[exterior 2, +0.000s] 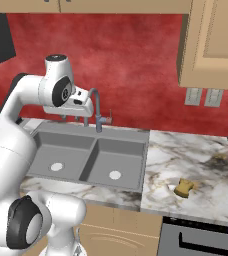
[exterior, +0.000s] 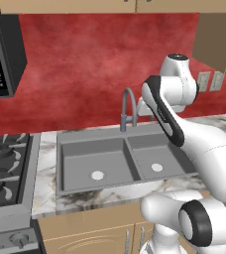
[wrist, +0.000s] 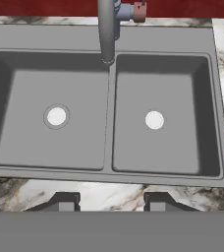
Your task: Soak the sponge with water for a few seconds and then drop it inside the sink.
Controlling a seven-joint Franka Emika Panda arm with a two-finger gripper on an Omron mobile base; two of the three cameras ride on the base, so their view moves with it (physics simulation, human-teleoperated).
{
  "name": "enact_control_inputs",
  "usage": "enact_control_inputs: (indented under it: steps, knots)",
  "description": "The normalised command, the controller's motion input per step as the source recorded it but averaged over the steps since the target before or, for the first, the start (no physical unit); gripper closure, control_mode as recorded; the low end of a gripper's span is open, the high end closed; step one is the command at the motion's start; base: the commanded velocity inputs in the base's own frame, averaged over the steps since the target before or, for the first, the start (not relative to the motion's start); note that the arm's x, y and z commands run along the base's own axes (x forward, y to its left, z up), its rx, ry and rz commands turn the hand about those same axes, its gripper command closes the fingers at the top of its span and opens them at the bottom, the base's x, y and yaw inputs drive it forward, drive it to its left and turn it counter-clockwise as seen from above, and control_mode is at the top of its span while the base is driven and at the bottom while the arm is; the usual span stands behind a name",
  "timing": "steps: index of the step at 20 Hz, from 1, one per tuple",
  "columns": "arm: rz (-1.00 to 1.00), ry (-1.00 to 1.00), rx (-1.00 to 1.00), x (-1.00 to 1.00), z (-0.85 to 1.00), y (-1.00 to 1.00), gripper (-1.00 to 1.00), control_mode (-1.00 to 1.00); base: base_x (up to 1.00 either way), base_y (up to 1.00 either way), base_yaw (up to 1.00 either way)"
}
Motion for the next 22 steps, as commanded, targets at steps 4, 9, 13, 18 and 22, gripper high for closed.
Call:
enact_control_inputs:
  steps: [4, 9, 13, 18, 22]
  knots:
    - [0.0, 0.0, 0.0, -0.04, 0.0, 0.0, -1.0, -1.0, 0.0, 0.0, 0.0]
    - [0.0, 0.0, 0.0, -0.09, 0.0, 0.0, -1.0, -1.0, 0.0, 0.0, 0.0]
    - [0.0, 0.0, 0.0, -0.06, 0.0, 0.0, -1.0, -1.0, 0.0, 0.0, 0.0]
    - [0.0, 0.0, 0.0, 0.0, 0.0, -0.05, -1.0, -1.0, 0.0, 0.0, 0.0]
    - [0.0, -0.02, 0.0, 0.0, 0.0, -0.15, -1.0, -1.0, 0.0, 0.0, 0.0]
